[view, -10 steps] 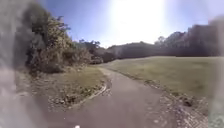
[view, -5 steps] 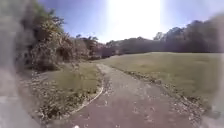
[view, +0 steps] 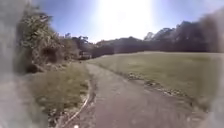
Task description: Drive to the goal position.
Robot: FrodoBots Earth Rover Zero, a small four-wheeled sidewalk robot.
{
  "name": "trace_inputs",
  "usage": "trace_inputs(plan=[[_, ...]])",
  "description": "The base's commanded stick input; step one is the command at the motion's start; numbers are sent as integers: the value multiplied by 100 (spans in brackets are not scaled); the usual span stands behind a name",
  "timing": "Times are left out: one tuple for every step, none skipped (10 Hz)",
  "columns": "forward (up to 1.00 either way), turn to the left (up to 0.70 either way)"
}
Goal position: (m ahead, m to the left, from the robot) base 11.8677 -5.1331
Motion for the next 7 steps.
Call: trace_inputs(plan=[[100,6],[100,3],[100,1],[100,2],[100,7],[100,2],[100,0]])
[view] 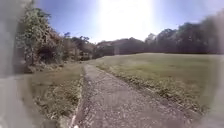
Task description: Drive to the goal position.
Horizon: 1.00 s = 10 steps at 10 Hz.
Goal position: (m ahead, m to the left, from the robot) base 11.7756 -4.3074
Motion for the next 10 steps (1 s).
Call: trace_inputs(plan=[[100,0],[100,20],[100,40],[100,40],[100,4],[100,2],[100,0],[100,3],[100,5],[100,0]])
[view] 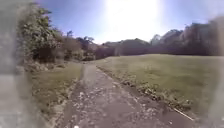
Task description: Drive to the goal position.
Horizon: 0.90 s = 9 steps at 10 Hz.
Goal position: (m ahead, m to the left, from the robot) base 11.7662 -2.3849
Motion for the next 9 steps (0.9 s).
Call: trace_inputs(plan=[[100,0],[100,0],[100,0],[100,0],[100,0],[100,25],[100,40],[100,40],[100,40]])
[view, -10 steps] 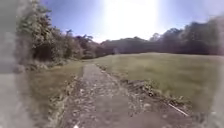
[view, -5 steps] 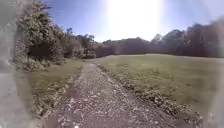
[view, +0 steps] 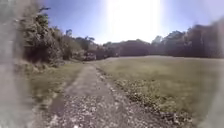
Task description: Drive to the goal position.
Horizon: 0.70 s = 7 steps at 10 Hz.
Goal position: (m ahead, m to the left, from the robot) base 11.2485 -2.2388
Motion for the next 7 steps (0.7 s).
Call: trace_inputs(plan=[[100,40],[100,40],[100,25],[100,0],[100,0],[100,0],[100,0]])
